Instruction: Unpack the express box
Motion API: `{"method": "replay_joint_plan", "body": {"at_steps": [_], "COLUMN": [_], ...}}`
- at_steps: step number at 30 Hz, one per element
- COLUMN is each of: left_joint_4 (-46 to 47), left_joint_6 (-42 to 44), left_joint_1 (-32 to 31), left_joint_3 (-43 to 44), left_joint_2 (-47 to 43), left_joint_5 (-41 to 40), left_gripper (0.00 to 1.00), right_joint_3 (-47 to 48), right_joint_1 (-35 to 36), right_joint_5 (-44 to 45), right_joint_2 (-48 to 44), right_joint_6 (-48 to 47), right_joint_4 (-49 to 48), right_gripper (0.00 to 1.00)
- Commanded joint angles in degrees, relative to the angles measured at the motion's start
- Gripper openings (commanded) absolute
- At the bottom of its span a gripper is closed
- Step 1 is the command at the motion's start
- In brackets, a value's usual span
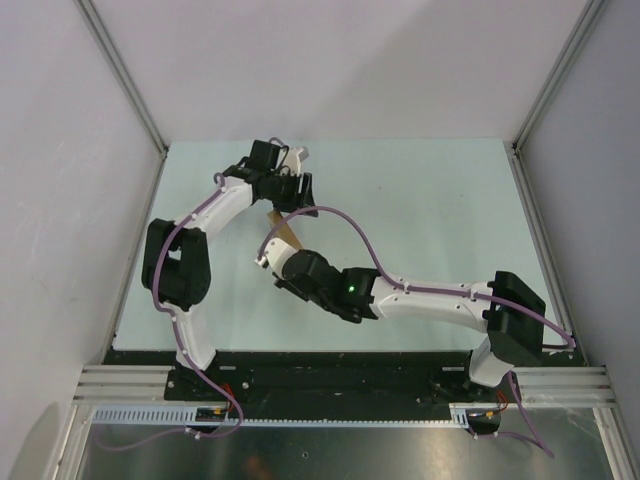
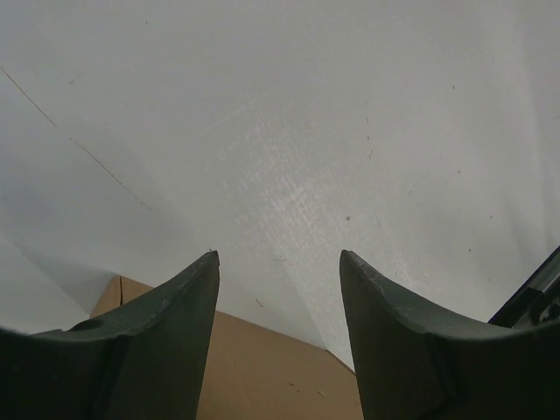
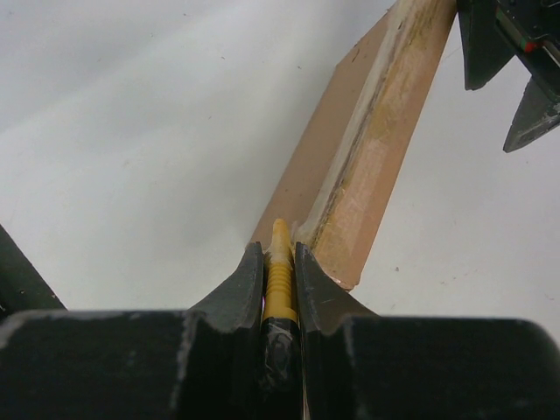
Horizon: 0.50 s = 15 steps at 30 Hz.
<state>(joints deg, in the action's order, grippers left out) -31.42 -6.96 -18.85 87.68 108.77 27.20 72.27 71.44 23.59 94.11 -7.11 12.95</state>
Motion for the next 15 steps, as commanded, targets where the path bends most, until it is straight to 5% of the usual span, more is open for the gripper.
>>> {"method": "replay_joint_plan", "body": {"at_steps": [1, 15], "left_joint_4": [-0.6, -1.5], "left_joint_6": [2.3, 3.2], "left_joint_1": [-0.1, -0.1], "left_joint_3": [1.3, -1.4], "left_joint_2": [1.1, 0.8], "left_joint_5": [0.6, 1.1], "left_gripper": [0.63, 0.62], "right_joint_3": [1.0, -2.6], "right_joint_1": [-1.2, -8.8], "right_joint_5": [1.5, 1.6], "right_joint_2": [-1.1, -3.0], "right_joint_6": [1.1, 4.0], "right_joint_4": [-0.6, -0.4], "right_gripper": [0.00, 0.00]}}
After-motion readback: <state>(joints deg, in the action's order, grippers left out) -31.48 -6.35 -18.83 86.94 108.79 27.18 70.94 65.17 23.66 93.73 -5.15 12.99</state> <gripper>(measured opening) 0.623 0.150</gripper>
